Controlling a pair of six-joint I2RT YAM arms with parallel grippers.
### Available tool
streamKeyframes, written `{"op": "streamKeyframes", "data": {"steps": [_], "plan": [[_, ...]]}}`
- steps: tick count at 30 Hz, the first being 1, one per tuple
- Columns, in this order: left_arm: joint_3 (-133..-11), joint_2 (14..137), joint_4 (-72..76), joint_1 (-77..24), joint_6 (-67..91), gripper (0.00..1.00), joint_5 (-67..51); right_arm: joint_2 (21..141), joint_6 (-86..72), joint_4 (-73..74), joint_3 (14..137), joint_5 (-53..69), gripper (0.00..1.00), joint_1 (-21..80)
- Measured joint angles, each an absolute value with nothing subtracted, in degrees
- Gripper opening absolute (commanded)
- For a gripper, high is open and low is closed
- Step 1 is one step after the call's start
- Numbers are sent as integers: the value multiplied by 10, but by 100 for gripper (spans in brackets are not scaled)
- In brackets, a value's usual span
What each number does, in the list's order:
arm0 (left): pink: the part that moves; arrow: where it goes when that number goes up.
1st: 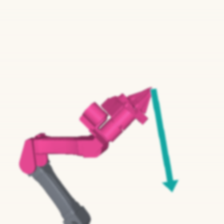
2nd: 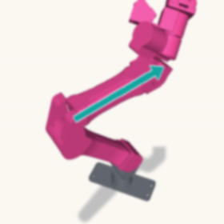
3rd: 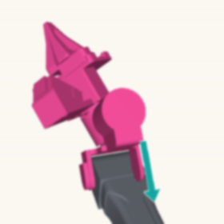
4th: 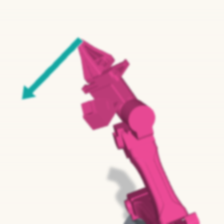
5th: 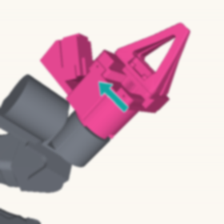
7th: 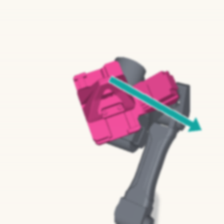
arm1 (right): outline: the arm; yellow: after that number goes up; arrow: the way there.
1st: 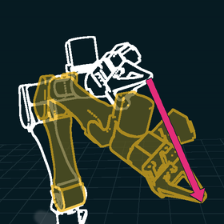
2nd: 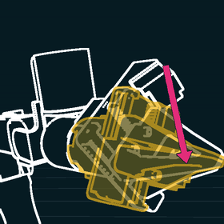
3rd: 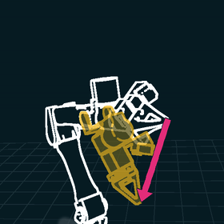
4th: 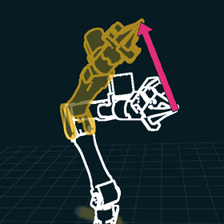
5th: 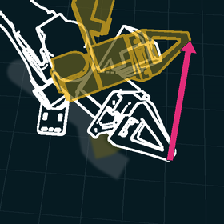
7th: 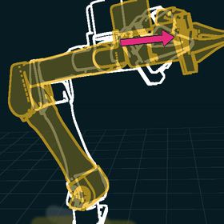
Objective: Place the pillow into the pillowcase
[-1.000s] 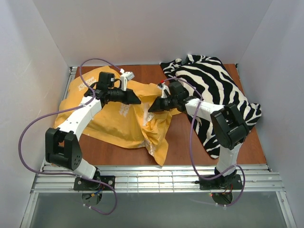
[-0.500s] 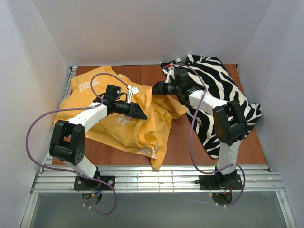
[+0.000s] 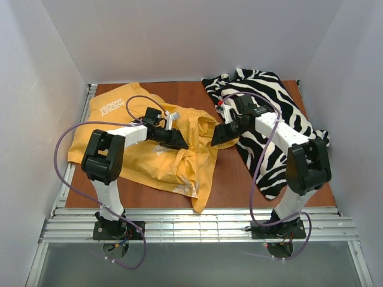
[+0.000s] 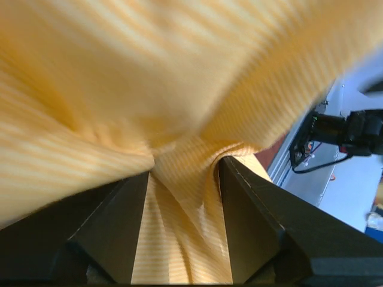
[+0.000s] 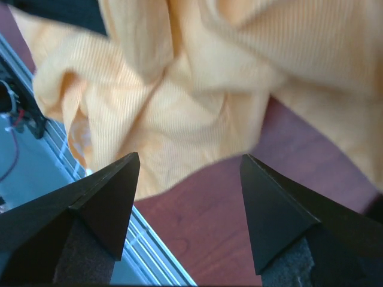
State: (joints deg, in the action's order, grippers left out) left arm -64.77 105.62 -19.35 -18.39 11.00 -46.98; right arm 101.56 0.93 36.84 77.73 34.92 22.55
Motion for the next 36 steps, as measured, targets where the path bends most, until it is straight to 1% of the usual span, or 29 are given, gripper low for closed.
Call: {"op": "streamKeyframes", "data": {"steps": [2, 4, 6, 9, 10, 11, 12, 13, 14, 15, 18, 19, 21, 23, 25, 27, 29, 31, 36], "plan": [[-675, 1101, -193, -185, 121, 45, -464, 986, 25, 391, 754, 325, 63, 221], [-723, 1148, -189, -186, 135, 45, -469, 988, 35, 397, 751, 300, 62, 218], [-772, 1179, -173, -186, 148, 47, -469, 1026, 38, 387, 763, 276, 62, 216], [-849, 1215, -145, -185, 130, 52, -452, 1138, 39, 379, 845, 249, 65, 211], [-870, 1217, -146, -185, 112, 56, -437, 1172, 39, 377, 877, 243, 71, 209], [-890, 1217, -149, -185, 91, 57, -422, 1194, 38, 370, 901, 238, 75, 206], [-912, 1214, -158, -184, 66, 63, -406, 1202, 41, 363, 915, 234, 85, 202], [-931, 1208, -170, -183, 37, 64, -385, 1201, 45, 362, 921, 232, 97, 199], [-941, 1196, -187, -180, 11, 69, -362, 1187, 51, 361, 920, 230, 99, 194], [-942, 1174, -207, -176, -17, 86, -341, 1168, 61, 363, 916, 226, 99, 190], [-893, 1069, -271, -143, -90, 87, -293, 1064, 96, 361, 860, 210, 99, 179], [-861, 1021, -292, -123, -115, 98, -284, 1021, 115, 362, 836, 205, 99, 176], [-806, 928, -331, -70, -158, 98, -259, 936, 155, 367, 783, 195, 99, 175], [-752, 841, -362, 1, -203, 98, -227, 881, 188, 372, 736, 189, 98, 180], [-709, 788, -380, 65, -245, 98, -206, 855, 215, 379, 696, 175, 99, 194], [-668, 763, -398, 126, -290, 98, -182, 854, 234, 378, 658, 154, 99, 218], [-649, 778, -408, 174, -329, 98, -167, 865, 245, 366, 624, 126, 99, 245], [-645, 819, -412, 221, -364, 98, -159, 881, 251, 349, 597, 96, 99, 274], [-636, 931, -385, 296, -438, 98, -124, 945, 252, 297, 582, 46, 99, 327]]}}
